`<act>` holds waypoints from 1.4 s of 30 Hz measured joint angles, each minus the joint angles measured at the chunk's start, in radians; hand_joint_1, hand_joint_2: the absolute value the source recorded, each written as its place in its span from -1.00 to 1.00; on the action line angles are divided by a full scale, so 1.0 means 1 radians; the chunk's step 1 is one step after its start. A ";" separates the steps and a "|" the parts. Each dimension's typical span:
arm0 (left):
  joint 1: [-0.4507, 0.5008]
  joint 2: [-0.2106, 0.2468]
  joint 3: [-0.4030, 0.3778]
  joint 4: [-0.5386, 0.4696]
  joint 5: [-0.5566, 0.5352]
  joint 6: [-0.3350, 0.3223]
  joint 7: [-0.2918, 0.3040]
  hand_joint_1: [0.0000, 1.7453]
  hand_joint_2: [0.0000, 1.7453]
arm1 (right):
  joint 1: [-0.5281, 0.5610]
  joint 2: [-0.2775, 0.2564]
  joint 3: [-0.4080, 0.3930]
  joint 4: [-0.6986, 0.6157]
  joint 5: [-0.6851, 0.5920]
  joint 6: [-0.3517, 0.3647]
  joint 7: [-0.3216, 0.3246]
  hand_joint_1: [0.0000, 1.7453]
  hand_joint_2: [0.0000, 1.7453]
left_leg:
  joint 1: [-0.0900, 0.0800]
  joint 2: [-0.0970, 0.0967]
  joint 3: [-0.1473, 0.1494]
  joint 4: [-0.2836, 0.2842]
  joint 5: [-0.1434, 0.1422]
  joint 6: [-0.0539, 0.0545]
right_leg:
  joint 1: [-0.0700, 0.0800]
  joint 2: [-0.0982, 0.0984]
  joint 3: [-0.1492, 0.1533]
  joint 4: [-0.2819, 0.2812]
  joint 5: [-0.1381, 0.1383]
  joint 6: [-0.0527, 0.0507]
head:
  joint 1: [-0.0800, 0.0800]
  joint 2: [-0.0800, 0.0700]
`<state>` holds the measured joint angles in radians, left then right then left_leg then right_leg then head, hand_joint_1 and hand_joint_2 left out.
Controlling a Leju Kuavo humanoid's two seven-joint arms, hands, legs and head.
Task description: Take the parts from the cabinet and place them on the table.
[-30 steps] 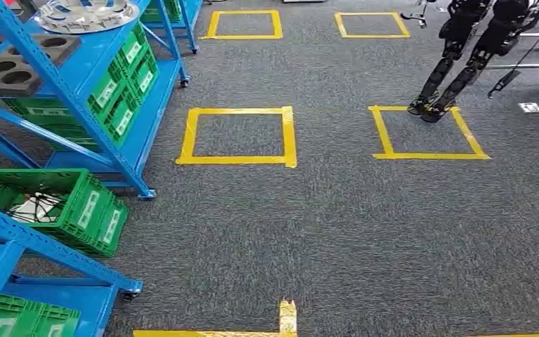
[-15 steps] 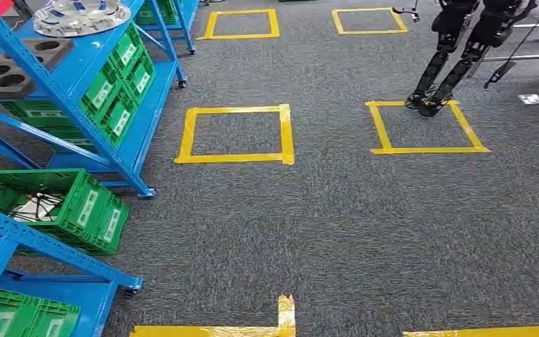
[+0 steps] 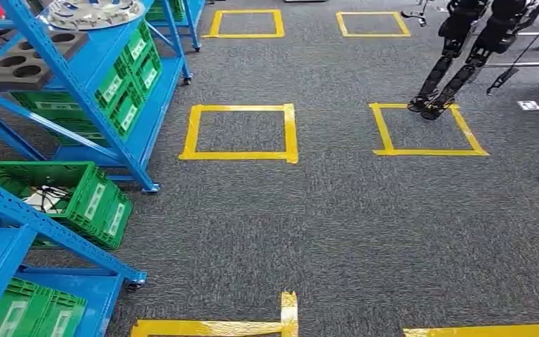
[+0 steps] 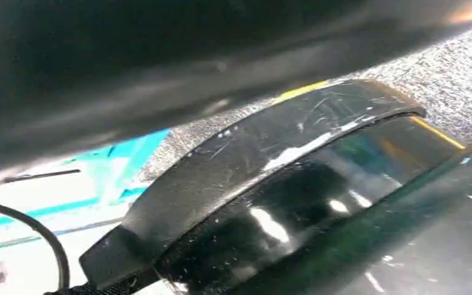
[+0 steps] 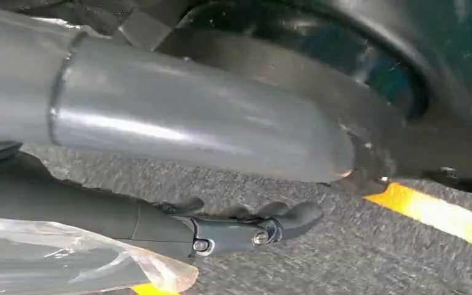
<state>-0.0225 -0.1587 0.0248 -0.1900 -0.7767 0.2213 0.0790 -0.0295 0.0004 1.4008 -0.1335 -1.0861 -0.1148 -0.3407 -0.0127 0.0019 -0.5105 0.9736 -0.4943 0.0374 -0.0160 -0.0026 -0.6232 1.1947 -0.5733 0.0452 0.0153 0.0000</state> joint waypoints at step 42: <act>-0.006 0.000 0.002 0.000 -0.004 -0.011 0.008 -1.00 -1.00 | -0.001 -0.003 0.011 0.001 0.019 -0.005 -0.002 -1.00 -1.00 | 0.009 -0.017 -0.168 0.296 -0.131 -0.058 | -0.006 -0.013 0.097 -0.192 0.050 -0.042 | -0.013 0.000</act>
<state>-0.0290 -0.1587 0.0267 -0.1900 -0.7809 0.2098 0.0870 -0.0307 -0.0023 1.4118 -0.1324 -1.0666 -0.1194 -0.3429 -0.0034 -0.0152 -0.6784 1.2699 -0.6252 -0.0208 -0.0222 -0.0158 -0.5259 1.0024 -0.5236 0.0030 0.0027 0.0000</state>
